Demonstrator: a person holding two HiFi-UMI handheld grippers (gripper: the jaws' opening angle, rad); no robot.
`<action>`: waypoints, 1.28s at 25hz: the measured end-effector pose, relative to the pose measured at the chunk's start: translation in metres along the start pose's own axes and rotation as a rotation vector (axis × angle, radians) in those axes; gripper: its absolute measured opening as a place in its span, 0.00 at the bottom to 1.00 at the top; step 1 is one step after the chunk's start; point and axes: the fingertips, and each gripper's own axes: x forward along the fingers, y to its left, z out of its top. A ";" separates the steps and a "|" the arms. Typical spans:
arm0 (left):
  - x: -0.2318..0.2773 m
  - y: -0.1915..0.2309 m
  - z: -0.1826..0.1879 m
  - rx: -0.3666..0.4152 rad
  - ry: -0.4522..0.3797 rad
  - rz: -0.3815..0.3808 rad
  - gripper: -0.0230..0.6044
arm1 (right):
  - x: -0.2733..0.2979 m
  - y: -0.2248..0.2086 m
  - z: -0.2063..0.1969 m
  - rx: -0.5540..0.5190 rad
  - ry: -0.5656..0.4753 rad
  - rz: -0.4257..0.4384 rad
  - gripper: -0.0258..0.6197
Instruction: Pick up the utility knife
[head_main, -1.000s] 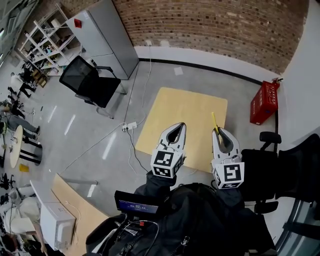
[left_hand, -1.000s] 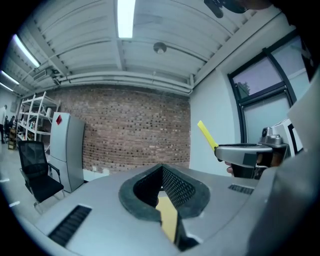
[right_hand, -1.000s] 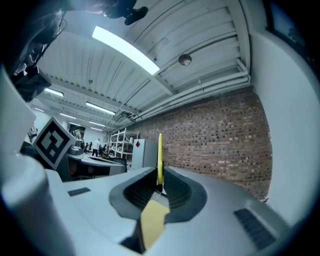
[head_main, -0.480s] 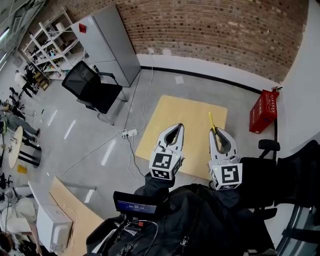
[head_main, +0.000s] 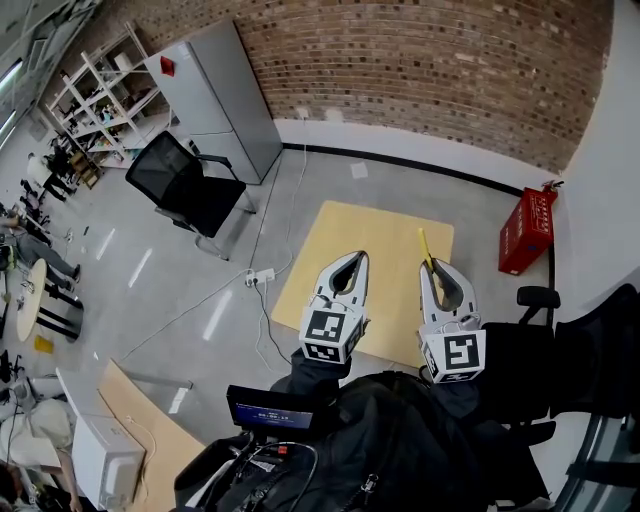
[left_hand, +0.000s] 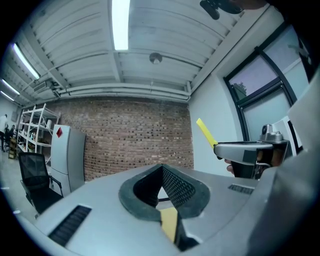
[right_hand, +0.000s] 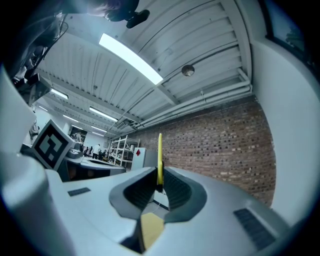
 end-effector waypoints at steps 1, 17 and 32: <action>0.001 -0.001 0.000 0.000 0.000 -0.002 0.03 | 0.000 0.000 -0.001 0.001 0.000 0.001 0.12; 0.006 -0.003 -0.008 -0.013 0.014 -0.013 0.03 | 0.001 -0.004 -0.011 0.015 0.021 -0.006 0.12; 0.005 -0.004 -0.010 -0.012 0.024 -0.017 0.03 | 0.002 -0.002 -0.013 0.024 0.032 -0.004 0.12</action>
